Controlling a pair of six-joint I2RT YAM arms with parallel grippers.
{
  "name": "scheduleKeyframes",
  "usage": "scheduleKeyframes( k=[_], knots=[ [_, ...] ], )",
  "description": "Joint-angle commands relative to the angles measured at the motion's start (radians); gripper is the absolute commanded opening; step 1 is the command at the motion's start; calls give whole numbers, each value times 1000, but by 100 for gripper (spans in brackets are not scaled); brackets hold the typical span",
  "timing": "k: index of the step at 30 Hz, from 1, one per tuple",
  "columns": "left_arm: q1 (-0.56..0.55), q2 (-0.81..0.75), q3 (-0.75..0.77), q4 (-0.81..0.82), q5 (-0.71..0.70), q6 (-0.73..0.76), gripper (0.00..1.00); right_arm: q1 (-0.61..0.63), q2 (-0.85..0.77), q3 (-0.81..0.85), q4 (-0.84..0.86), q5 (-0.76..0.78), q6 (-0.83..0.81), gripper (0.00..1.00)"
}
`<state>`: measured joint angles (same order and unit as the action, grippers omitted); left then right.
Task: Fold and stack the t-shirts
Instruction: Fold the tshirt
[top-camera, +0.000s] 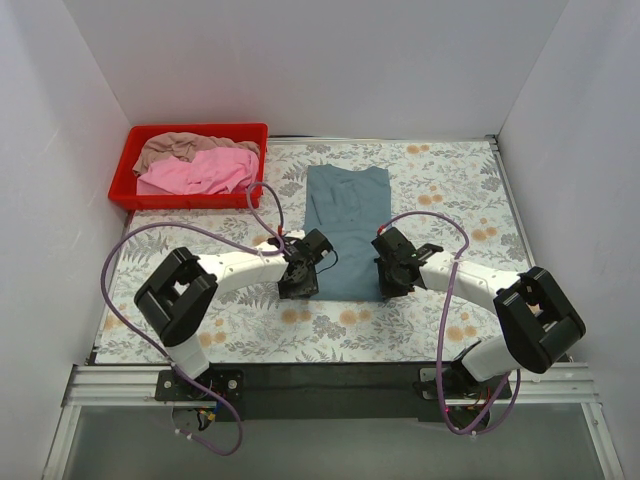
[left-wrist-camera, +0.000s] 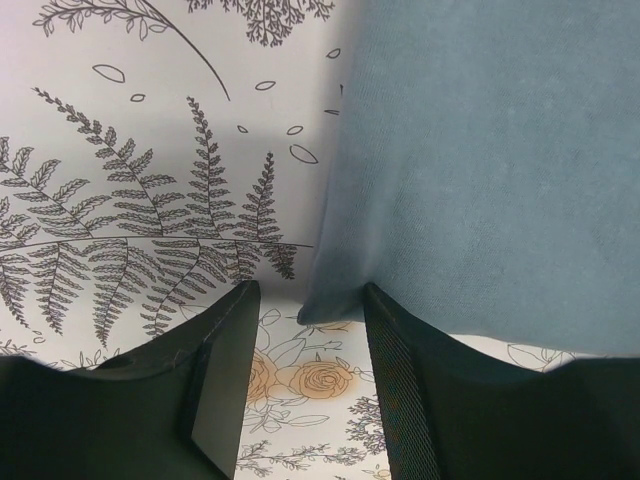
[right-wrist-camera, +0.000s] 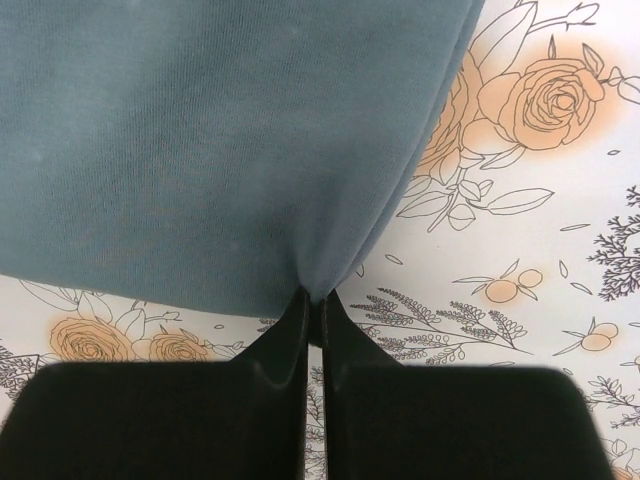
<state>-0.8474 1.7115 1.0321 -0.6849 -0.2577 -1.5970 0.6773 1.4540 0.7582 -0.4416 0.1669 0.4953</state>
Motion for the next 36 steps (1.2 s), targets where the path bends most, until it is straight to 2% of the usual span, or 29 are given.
scheduleKeyframes(
  k=[1,3,6,10,11,17,24,26,27,30,33,34,36],
  knots=[
    [-12,62,0,-5,41,-1,45,2,54,-56,-14,17,-11,1],
    [-18,72,5,-16,40,-4,44,2,54,-56,-14,14,-12,1],
    [-22,85,6,-22,40,-4,35,2,58,-54,-11,11,-14,1],
    [-25,94,9,-24,46,-9,16,4,63,-56,-8,3,-17,1],
    [-27,97,9,-25,44,-11,0,2,65,-57,-5,0,-15,1],
    [-28,65,23,-86,22,-15,0,4,40,-28,-25,-29,-40,1],
    [-50,-116,20,-234,21,-40,0,24,-124,23,-190,-141,-77,1],
    [-90,-186,-1,-269,41,-70,0,51,-197,-20,-232,-159,-60,1],
    [-134,-231,-32,-281,64,-107,0,63,-252,-39,-250,-229,-46,1],
    [-224,-291,-102,-333,92,-185,0,142,-343,-124,-275,-297,31,1],
    [-369,-357,-168,-361,153,-315,0,247,-467,-204,-308,-339,139,1],
    [-448,-368,-209,-363,179,-360,0,277,-495,-218,-315,-346,167,1],
    [-524,-386,-240,-361,208,-473,0,362,-553,-256,-332,-374,239,1]
  ],
)
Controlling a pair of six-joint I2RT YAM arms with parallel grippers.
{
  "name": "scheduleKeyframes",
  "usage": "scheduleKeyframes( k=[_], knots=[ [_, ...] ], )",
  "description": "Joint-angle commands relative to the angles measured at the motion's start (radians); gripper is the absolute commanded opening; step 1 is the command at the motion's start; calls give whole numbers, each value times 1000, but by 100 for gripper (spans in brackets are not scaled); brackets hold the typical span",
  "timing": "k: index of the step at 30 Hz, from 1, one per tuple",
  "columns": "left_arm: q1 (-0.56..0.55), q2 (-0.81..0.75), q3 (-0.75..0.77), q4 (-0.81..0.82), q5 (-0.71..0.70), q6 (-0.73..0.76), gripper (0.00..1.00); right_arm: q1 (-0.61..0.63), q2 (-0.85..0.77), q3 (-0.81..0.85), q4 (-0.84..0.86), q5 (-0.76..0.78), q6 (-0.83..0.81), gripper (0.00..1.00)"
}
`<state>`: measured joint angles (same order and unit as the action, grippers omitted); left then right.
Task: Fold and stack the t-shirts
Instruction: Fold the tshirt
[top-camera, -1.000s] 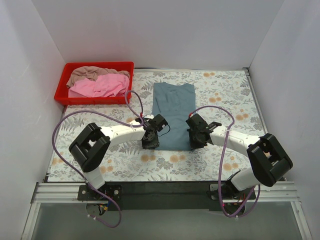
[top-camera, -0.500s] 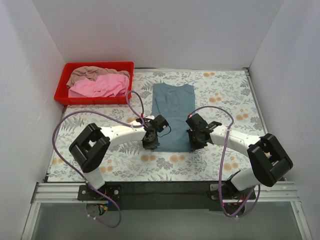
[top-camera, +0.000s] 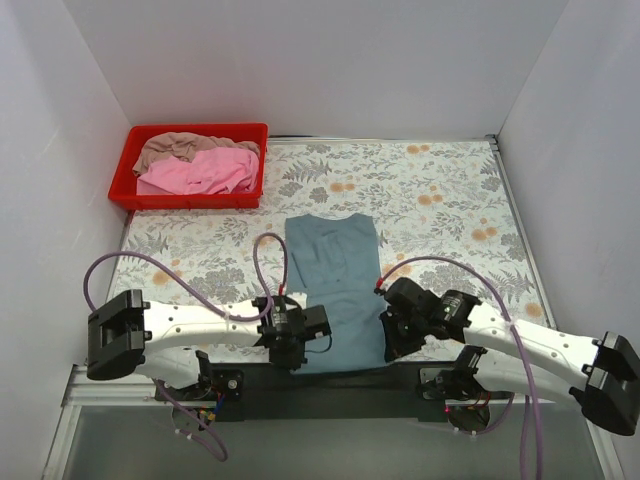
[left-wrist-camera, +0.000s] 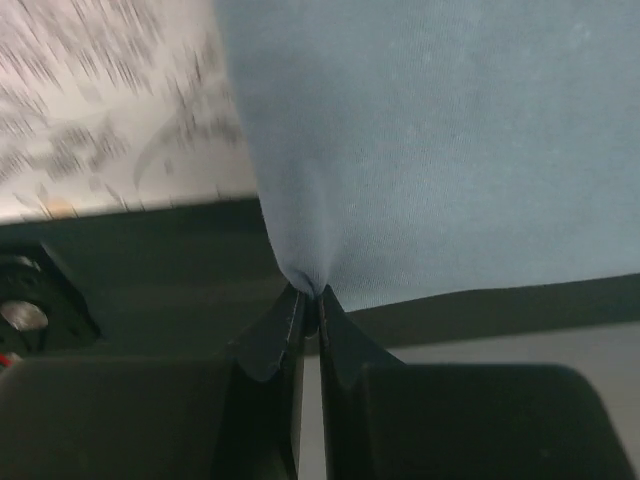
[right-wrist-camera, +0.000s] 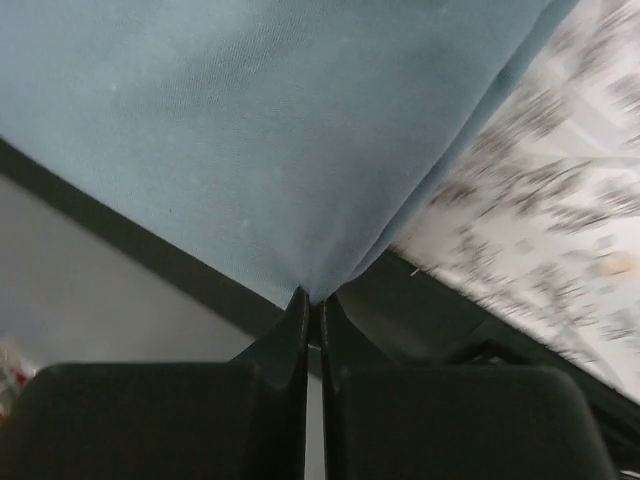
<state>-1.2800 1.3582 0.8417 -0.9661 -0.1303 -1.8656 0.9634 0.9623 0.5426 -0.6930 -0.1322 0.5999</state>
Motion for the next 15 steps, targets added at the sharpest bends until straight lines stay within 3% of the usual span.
scheduleKeyframes(
  k=[1,4,9,12,15],
  knots=[
    [-154,-31,-62,-79,92,-233,0,134,-82,-49,-85,-84,156,1],
    [-212,-14,-56,-66,118,-285,0,224,-88,-46,-95,-96,212,1],
    [-188,-22,58,-155,29,-248,0,219,-53,89,-177,8,167,1],
    [-122,-44,137,-223,-54,-212,0,161,18,215,-232,51,66,1],
    [8,-99,169,-189,-61,-103,0,58,76,327,-264,53,-46,1]
  ],
)
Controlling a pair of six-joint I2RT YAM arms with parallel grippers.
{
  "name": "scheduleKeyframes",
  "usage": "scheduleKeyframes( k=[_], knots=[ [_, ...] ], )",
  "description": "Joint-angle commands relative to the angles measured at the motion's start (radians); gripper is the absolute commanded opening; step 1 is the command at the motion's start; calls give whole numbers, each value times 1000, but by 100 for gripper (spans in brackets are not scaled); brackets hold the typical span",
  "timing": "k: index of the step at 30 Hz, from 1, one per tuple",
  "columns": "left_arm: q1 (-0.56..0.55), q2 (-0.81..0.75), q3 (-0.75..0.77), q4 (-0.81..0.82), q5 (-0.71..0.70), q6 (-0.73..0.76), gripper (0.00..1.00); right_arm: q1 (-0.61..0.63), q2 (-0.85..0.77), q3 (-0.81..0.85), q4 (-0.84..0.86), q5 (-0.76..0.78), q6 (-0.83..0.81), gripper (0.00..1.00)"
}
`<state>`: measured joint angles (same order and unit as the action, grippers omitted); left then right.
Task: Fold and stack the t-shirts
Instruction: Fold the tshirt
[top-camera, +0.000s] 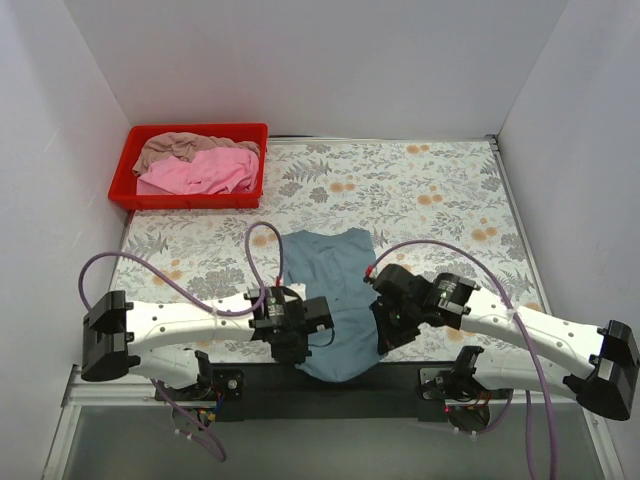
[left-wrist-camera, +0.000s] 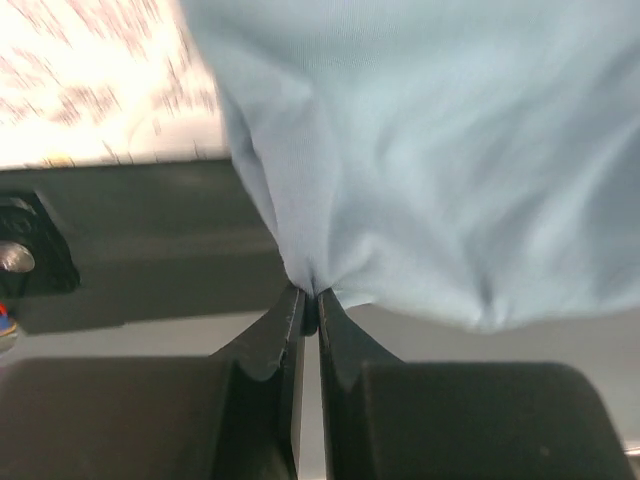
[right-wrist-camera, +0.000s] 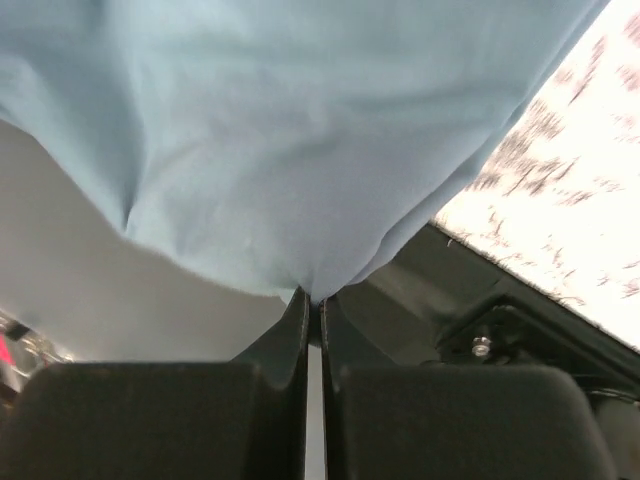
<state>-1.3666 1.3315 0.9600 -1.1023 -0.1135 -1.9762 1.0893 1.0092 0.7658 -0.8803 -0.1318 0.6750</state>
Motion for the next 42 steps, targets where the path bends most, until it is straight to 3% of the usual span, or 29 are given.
scheduleKeyframes(
  k=[1,9,24,34,42],
  knots=[
    [153,-98,63,-39,-84,28,0,-125,51,130,-80,40,-146,1],
    [394,-88,252,-53,-181,243,0,-333,208,420,-128,-37,-383,1],
    [788,92,307,251,-15,517,0,-572,566,759,-114,-123,-584,1],
    [899,334,299,493,-8,593,0,-663,844,839,32,-123,-626,1],
    [910,486,333,536,-48,585,0,-684,973,804,187,-94,-634,1]
  ],
)
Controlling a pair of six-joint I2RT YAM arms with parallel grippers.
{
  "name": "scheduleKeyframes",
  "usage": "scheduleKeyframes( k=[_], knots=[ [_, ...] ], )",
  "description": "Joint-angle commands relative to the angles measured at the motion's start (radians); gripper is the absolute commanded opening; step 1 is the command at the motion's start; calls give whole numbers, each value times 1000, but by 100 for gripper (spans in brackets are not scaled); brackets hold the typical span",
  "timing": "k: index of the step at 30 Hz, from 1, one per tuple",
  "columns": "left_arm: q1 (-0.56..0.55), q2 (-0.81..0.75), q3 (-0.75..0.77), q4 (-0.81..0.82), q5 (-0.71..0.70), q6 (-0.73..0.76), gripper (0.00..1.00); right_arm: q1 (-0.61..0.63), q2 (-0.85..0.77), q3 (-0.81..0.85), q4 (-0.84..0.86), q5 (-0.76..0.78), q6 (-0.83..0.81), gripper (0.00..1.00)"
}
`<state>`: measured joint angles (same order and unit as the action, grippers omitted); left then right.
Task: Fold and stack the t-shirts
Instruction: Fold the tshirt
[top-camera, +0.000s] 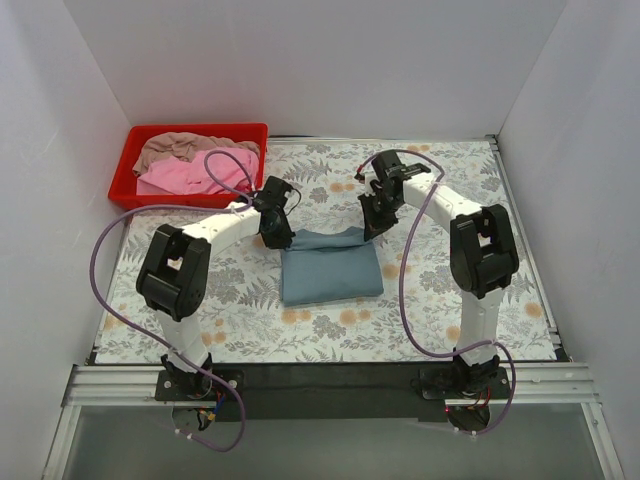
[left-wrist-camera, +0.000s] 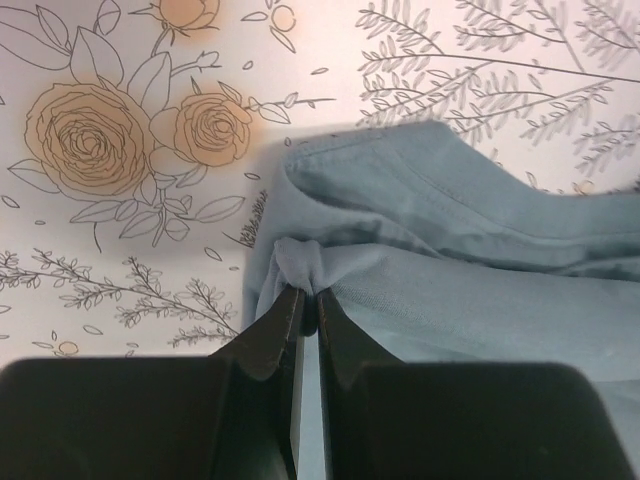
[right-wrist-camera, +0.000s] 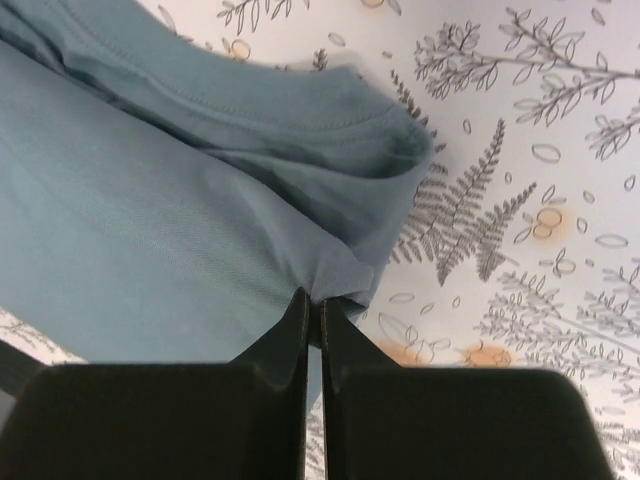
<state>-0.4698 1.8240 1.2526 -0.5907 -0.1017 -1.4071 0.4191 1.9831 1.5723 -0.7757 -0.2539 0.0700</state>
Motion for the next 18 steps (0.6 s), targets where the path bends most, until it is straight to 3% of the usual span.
scheduleKeyframes(
  k=[1,3,5,8,13,14,18],
  knots=[
    [13,-6,39,25,-67,13,0,-16,0,-11,102,28,-29,1],
    [13,-20,24,34,-89,11,0,-14,-4,-18,121,31,-30,1],
    [13,-32,4,35,-96,13,0,-14,-20,-28,130,39,-27,11],
    [13,-80,-16,35,-119,16,3,-16,-95,-66,173,47,-9,17],
    [13,-205,-93,74,-110,34,34,-14,-302,-164,268,122,16,38],
    [13,-253,-104,75,-107,37,36,-14,-331,-190,288,125,14,41],
    [5,-406,-197,145,-66,40,50,-25,-461,-366,432,-34,1,54]
  ],
)
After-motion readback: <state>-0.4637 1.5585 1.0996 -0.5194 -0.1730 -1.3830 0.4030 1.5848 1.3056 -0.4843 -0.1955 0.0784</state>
